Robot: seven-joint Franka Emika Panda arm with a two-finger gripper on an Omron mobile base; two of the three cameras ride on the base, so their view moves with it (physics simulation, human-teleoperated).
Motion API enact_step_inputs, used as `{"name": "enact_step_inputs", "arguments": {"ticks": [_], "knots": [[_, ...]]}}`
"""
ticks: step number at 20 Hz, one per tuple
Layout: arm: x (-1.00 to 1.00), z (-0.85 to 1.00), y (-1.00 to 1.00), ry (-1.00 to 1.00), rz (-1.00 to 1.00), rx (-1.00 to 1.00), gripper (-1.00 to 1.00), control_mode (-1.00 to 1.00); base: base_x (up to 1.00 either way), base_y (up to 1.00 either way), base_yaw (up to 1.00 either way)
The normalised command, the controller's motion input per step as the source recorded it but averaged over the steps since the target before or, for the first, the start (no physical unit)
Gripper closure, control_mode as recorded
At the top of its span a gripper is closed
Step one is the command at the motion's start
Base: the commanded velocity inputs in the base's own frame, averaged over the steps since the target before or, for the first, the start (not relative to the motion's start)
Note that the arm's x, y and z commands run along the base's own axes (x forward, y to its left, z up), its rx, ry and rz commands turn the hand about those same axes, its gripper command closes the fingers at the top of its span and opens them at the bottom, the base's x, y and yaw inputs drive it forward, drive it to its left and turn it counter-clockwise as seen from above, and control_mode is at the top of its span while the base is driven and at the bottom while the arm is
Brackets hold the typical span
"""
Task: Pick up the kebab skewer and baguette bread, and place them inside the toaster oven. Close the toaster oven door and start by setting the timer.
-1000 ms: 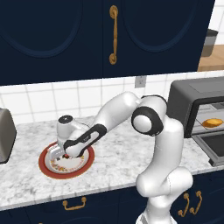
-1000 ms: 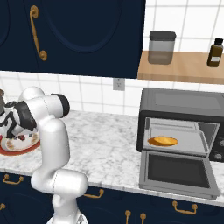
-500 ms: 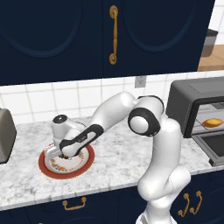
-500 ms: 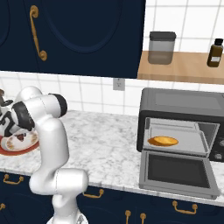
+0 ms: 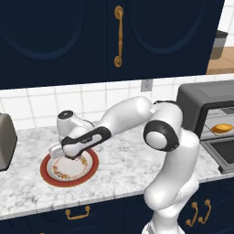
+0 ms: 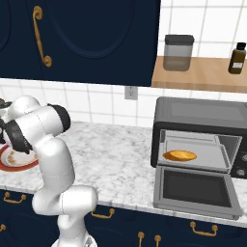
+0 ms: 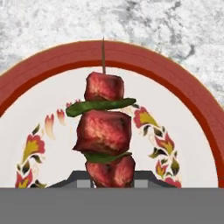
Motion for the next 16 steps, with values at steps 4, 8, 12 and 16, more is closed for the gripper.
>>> {"name": "enact_step_inputs", "arguments": {"ticks": [4,8,12,16], "knots": [[-0.18,0.35,-0.93,0.0,-0.32,0.04,1.0,-1.0,0.0,0.0,0.0],[-0.08,0.24,-1.0,0.0,-0.34,0.04,1.0,-1.0,0.0,0.0,0.0],[-0.08,0.34,-1.0,0.0,-0.36,0.07,1.0,-1.0,0.0,0.0,0.0],[-0.27,0.26,-1.0,0.0,-0.37,0.1,1.0,-1.0,0.0,0.0,0.0]]}}
